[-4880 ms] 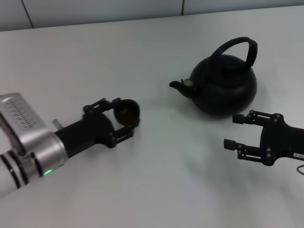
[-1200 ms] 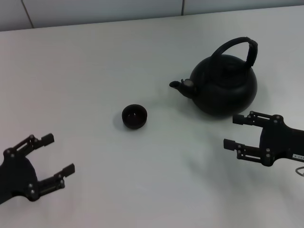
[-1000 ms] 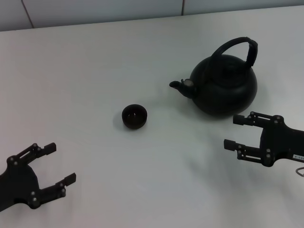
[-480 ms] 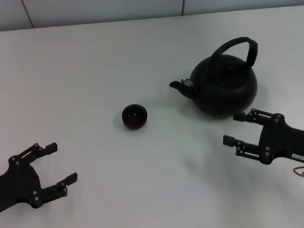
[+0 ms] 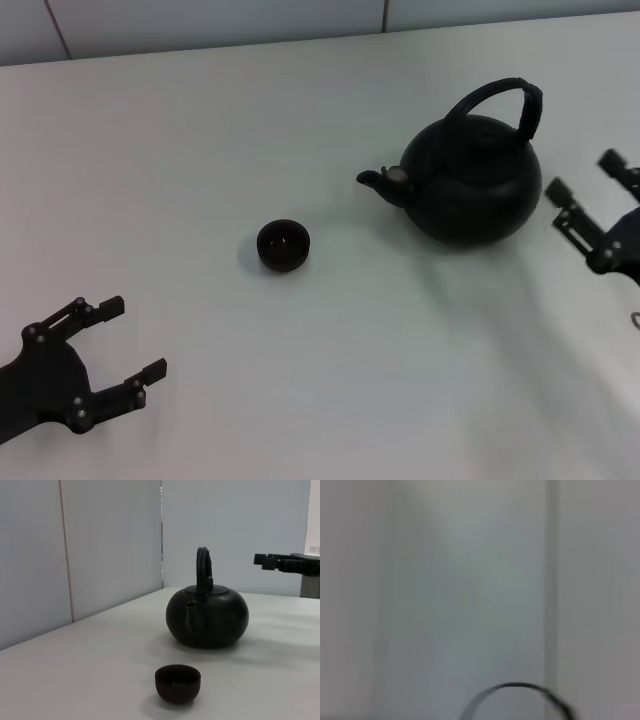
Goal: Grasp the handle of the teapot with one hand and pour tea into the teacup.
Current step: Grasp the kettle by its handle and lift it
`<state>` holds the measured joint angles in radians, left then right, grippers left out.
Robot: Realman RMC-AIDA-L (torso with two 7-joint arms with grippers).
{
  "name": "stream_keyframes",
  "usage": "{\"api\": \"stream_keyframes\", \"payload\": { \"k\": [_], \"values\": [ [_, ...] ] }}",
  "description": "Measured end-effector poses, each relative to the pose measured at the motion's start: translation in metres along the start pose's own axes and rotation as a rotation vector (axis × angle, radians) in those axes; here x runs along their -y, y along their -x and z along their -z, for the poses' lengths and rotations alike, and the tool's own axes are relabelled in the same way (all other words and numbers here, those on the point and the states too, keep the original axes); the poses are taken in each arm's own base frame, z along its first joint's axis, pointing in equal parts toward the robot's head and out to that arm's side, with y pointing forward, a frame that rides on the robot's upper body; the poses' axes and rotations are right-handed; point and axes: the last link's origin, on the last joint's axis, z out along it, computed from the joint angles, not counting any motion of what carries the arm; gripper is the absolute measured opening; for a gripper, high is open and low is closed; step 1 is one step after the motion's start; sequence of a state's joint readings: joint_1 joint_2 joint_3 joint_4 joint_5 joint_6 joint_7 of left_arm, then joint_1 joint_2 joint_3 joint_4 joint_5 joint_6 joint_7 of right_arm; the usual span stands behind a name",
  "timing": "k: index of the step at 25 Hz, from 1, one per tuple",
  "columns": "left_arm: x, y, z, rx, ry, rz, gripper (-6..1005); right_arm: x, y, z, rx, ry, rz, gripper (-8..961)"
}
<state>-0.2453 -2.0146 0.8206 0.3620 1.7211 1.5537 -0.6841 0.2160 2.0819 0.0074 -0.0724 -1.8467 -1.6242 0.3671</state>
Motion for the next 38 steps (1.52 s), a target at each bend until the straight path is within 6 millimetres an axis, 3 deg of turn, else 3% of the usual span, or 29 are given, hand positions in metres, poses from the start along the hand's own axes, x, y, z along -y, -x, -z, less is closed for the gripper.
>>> {"api": "stream_keyframes", "payload": {
  "k": [3,7,17,23,38],
  "values": [
    [0.000,0.000,0.000,0.000,0.001,-0.001,862,-0.003,-0.009,-0.001,0.000,-0.199,0.019,700],
    [0.000,0.000,0.000,0.000,0.001,0.000,863,-0.005,-0.012,-0.004,-0.007,-0.250,0.019,700],
    [0.001,-0.001,-0.003,-0.004,0.004,-0.001,863,0.004,-0.011,-0.022,-0.015,-0.219,0.009,701],
    [0.000,-0.002,-0.007,-0.011,-0.002,0.002,863,0.020,-0.009,-0.043,-0.048,-0.171,-0.007,701],
    [-0.003,-0.003,-0.012,-0.030,-0.015,0.013,862,0.029,-0.008,-0.080,-0.126,-0.086,0.001,688]
  ]
}}
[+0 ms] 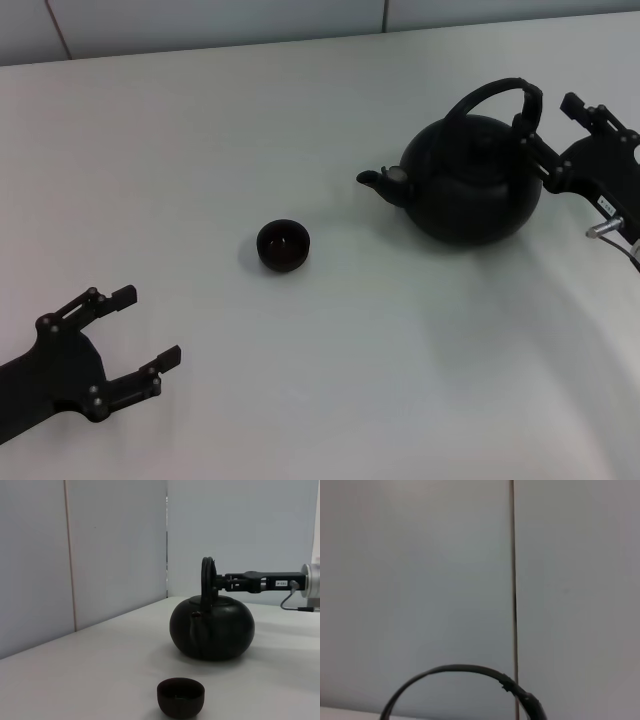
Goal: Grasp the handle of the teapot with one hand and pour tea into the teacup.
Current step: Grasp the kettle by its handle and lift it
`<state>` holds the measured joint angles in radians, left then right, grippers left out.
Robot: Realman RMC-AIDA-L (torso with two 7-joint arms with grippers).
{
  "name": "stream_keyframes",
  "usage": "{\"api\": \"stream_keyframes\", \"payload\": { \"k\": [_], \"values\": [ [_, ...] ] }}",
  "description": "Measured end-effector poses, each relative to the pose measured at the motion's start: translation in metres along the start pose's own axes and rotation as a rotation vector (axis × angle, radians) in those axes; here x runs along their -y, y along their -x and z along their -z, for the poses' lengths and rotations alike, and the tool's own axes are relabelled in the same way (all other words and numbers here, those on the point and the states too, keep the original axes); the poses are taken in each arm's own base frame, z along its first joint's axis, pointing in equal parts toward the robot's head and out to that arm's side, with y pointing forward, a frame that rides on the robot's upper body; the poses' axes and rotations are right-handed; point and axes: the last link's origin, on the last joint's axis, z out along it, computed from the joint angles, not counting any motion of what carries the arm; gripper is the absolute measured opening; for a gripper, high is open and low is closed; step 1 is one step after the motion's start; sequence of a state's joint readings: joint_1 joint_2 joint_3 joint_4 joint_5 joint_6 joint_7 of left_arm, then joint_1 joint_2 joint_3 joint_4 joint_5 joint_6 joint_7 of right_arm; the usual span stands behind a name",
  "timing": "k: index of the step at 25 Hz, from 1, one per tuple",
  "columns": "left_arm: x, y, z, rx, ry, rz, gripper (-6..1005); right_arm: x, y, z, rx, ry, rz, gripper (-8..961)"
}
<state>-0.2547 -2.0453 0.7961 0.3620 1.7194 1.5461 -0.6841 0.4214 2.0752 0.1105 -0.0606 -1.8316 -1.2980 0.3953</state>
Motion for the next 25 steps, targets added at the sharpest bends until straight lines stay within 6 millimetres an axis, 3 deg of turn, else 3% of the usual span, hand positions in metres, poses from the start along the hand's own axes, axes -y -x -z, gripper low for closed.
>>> {"api": "stream_keyframes", "payload": {
  "k": [25],
  "values": [
    [-0.0006,0.0008,-0.0022,0.003,-0.004,0.010,862,0.0041,0.0012,-0.0092,-0.044,0.043,0.001,590]
  ]
}}
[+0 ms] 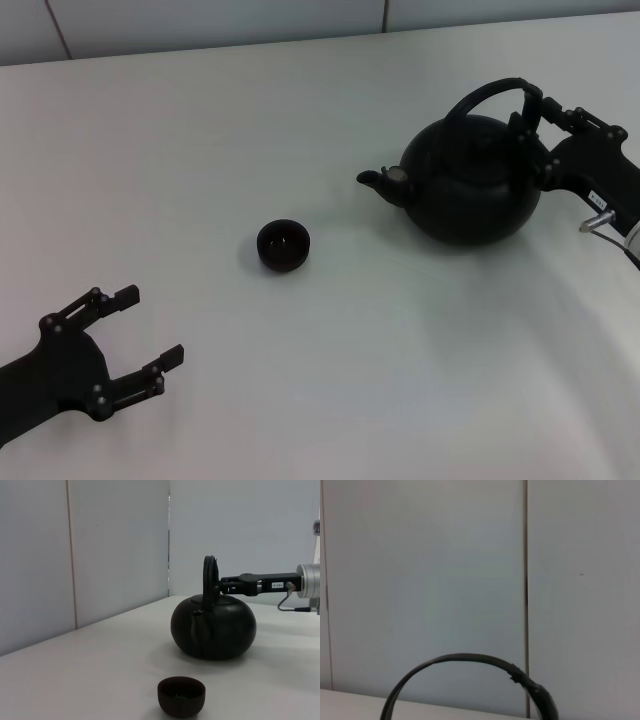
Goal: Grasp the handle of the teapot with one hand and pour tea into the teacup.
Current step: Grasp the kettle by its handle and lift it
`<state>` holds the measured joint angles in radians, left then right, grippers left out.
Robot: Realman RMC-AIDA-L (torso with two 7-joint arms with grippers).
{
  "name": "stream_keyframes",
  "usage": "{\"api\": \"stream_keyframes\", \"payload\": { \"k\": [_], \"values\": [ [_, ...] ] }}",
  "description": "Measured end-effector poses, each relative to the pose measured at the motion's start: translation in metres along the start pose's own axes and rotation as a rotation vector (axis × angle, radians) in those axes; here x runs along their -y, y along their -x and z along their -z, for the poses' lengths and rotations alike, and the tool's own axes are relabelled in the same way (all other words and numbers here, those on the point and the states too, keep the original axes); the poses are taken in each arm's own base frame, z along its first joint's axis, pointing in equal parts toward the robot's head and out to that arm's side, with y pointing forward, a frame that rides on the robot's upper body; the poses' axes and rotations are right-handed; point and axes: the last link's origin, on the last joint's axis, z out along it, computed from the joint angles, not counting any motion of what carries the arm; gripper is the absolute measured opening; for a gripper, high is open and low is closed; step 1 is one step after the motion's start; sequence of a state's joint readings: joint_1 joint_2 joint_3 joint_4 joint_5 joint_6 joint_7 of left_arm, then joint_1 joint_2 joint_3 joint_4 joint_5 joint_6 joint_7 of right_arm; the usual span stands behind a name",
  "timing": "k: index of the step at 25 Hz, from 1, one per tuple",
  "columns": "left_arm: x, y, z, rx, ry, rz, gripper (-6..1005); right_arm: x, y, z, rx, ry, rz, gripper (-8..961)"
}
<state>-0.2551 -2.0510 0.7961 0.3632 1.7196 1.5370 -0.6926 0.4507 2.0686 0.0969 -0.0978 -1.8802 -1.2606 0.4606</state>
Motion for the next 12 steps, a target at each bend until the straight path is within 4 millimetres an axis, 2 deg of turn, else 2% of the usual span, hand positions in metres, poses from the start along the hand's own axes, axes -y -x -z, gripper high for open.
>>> {"api": "stream_keyframes", "payload": {
  "k": [2,7,12],
  "values": [
    [0.0002,-0.0001,0.0000,0.000,0.000,-0.001,862,0.0023,0.0020,-0.0017,0.000,0.003,-0.010,582],
    [0.0006,-0.0007,-0.0008,-0.002,0.000,-0.006,862,0.0033,0.0038,-0.0037,0.003,0.005,-0.014,351],
    [0.0013,-0.0015,-0.0019,-0.004,0.002,-0.010,863,0.0032,0.0049,-0.0058,0.004,0.008,-0.011,183]
  ]
}}
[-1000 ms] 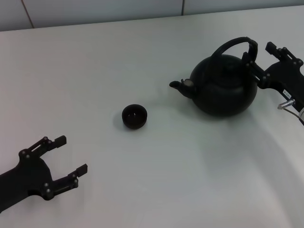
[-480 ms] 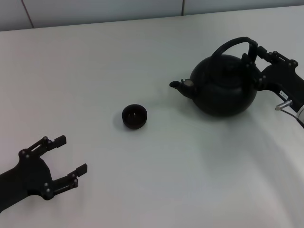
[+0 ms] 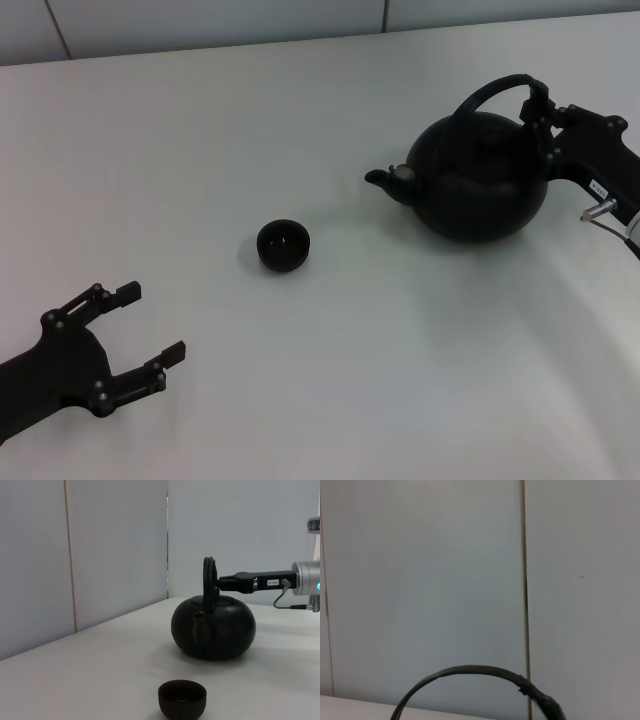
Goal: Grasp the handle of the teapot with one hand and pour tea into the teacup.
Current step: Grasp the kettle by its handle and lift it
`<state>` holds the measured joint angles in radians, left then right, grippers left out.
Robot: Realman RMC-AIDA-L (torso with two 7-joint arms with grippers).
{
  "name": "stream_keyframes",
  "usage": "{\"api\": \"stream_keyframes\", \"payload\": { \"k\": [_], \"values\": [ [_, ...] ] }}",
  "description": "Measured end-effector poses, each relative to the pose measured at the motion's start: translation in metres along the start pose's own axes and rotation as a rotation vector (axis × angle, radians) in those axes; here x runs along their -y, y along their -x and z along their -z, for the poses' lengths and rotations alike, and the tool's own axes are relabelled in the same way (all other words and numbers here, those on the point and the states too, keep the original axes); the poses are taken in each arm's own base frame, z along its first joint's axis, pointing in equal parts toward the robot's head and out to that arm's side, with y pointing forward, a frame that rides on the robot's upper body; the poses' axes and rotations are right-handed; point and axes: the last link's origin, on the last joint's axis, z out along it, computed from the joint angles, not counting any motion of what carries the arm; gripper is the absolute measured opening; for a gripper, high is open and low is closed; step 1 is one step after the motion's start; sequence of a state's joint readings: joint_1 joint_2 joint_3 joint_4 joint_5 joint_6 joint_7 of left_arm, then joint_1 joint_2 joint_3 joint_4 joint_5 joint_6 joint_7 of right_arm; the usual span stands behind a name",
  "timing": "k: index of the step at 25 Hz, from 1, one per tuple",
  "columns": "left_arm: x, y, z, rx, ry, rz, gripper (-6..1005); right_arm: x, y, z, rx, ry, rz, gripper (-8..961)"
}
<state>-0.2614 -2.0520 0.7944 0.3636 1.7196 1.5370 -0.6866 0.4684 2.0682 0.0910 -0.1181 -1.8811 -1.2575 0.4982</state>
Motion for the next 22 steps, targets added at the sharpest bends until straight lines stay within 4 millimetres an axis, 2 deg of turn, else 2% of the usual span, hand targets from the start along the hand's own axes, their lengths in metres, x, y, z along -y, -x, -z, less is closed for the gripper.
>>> {"api": "stream_keyframes", "payload": {
  "k": [3,7,12,16,22],
  "values": [
    [0.001,-0.001,-0.001,-0.002,-0.001,-0.002,863,-0.002,0.000,-0.002,-0.003,0.004,0.000,90],
    [0.002,-0.001,-0.001,-0.004,-0.005,-0.002,863,-0.002,0.002,-0.002,0.009,0.002,-0.004,90],
    [0.001,-0.001,-0.001,-0.005,-0.004,-0.002,863,0.004,0.013,-0.007,0.046,0.019,-0.008,89],
    [0.000,-0.001,-0.002,-0.003,0.000,-0.001,862,0.008,0.023,-0.013,0.063,0.042,-0.003,89],
    [-0.001,0.000,-0.002,-0.003,0.001,0.000,862,0.004,0.035,-0.028,0.062,0.131,0.039,88]
  ]
}}
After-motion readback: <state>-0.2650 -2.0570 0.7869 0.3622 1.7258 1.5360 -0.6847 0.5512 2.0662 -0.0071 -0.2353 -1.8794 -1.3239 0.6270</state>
